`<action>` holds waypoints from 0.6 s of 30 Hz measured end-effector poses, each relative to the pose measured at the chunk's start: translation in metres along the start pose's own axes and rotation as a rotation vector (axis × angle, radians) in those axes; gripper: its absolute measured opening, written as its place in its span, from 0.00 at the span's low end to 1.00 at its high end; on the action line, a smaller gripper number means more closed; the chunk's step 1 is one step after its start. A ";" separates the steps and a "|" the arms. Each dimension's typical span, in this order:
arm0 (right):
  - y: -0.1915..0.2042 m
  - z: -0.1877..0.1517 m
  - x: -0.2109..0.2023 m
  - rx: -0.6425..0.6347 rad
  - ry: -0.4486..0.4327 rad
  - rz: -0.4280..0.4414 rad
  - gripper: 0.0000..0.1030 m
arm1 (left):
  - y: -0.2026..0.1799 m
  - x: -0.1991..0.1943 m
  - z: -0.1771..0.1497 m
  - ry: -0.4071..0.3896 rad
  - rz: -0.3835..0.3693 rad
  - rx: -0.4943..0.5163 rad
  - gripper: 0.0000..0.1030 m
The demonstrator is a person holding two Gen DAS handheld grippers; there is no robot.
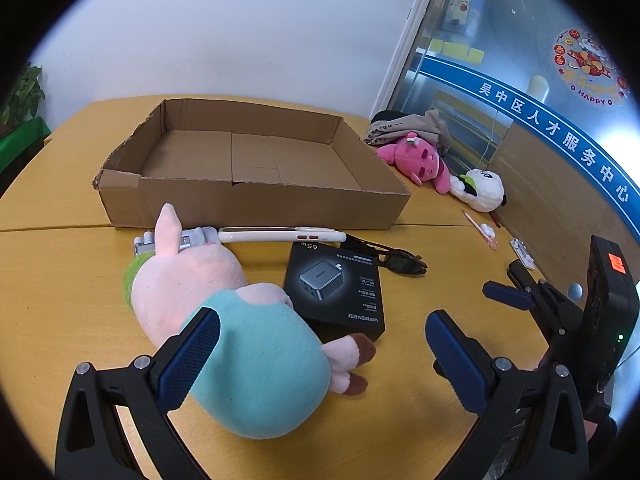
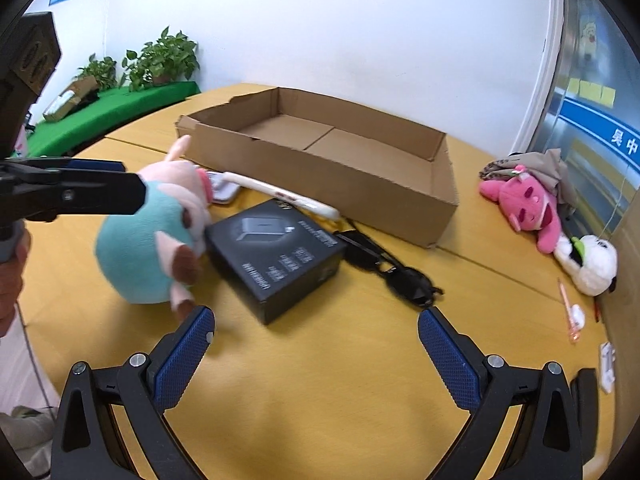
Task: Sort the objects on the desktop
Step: 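Close the left gripper on the pink-and-teal plush pig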
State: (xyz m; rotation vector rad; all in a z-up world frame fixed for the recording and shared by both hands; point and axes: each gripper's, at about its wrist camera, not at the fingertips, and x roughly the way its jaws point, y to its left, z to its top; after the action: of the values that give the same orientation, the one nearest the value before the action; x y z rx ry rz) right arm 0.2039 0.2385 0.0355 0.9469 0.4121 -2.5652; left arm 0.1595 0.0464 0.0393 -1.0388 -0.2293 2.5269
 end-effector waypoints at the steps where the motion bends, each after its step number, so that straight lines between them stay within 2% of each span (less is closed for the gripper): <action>1: 0.002 -0.001 -0.001 0.017 0.000 0.017 1.00 | 0.001 0.000 -0.001 0.002 -0.005 -0.006 1.00; 4: 0.009 -0.004 -0.003 0.054 -0.006 0.086 1.00 | 0.004 -0.001 -0.004 0.006 -0.009 -0.012 1.00; 10: 0.033 -0.001 0.007 0.060 0.003 0.186 1.00 | 0.019 -0.010 -0.007 0.002 0.029 -0.058 1.00; 14: 0.047 0.004 0.013 0.051 0.000 0.230 1.00 | 0.031 -0.008 -0.005 0.015 0.077 -0.071 1.00; 18: 0.058 0.005 0.025 0.052 0.024 0.259 1.00 | 0.046 0.001 -0.012 0.042 0.084 -0.109 1.00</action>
State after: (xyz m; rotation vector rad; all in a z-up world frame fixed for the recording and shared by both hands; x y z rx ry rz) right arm 0.2092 0.1786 0.0143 0.9803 0.2133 -2.3417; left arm 0.1536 0.0054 0.0166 -1.1650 -0.3206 2.5888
